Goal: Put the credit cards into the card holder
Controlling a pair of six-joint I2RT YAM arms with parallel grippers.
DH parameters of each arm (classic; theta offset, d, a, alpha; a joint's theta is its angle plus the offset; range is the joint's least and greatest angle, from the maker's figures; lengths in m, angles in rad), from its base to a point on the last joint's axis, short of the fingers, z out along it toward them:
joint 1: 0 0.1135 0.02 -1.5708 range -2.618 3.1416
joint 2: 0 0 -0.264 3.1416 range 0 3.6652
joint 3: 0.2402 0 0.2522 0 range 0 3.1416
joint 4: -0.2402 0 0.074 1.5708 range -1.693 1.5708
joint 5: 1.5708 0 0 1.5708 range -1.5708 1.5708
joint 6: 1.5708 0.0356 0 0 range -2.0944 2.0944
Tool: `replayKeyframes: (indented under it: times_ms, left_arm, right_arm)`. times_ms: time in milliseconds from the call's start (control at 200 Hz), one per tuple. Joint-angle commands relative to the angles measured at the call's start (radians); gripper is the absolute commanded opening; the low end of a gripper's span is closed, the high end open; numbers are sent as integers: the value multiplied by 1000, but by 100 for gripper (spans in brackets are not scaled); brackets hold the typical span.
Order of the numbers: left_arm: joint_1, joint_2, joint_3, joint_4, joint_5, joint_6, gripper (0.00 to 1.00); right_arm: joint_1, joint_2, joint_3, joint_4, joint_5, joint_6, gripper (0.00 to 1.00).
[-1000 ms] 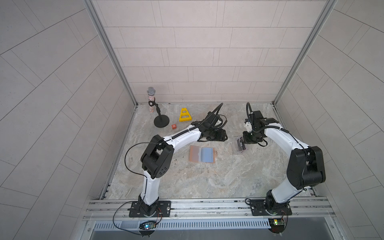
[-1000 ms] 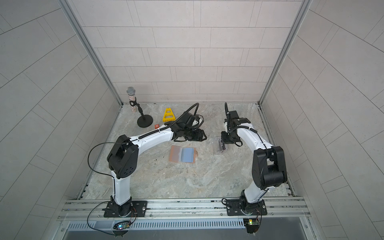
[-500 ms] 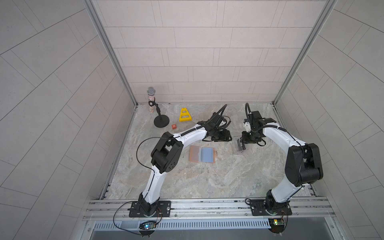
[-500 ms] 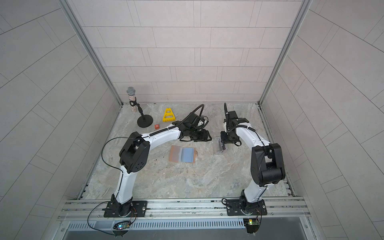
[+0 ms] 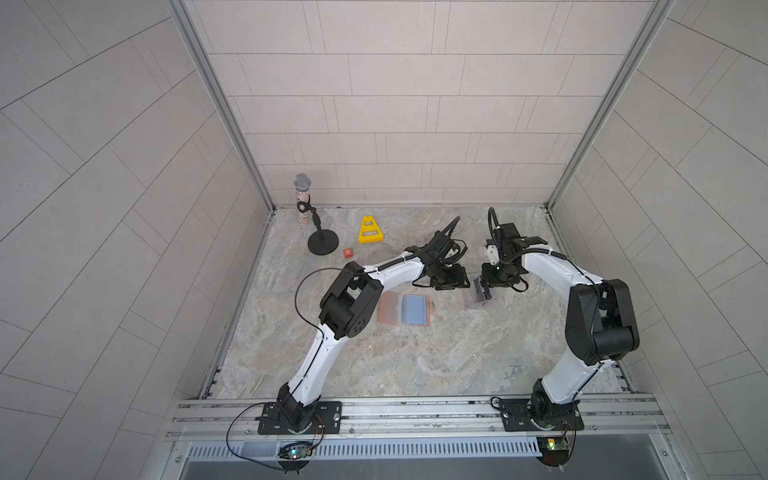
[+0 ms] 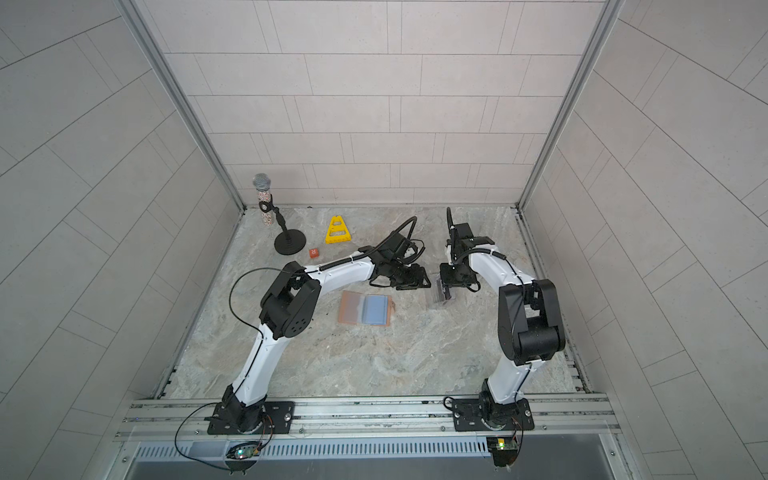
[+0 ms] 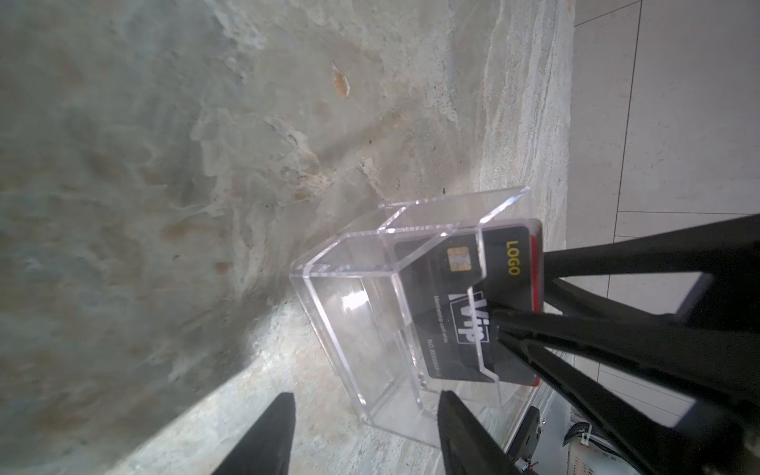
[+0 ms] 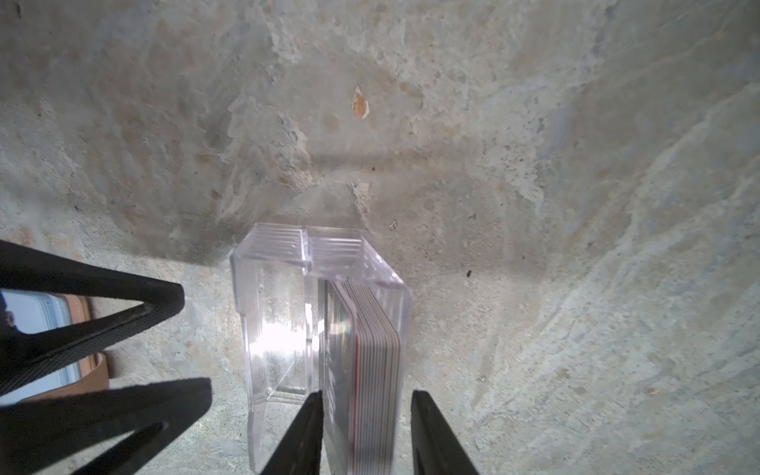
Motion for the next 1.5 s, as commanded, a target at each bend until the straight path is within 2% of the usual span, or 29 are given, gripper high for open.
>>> replayKeyframes:
  times_ms: [0,295,586,1191,1381,1496]
  left_arm:
    - [-10,36,50,5,29,-12,61]
    - [-22,94,107,-93,-25,0,61]
    - [-22,99,93,-168,-94,29,52]
    - [-23,72,28,-147,-120,23,49]
    - [-23,70,25,-144,-119,21,49]
    - [-22,70,23,-145,-119,21,49]
  right_arm:
    - [-2,16,-14,0,5,-3,38]
    - [-3,39,-16,0,27,-9,38]
    - [1,32,1,-24,84,-12,38]
    - [6,-47,30,-92,135,-26,38]
    - [7,-55,31,-95,112,-30,35]
    - [6,-54,28,-95,102,-30,29]
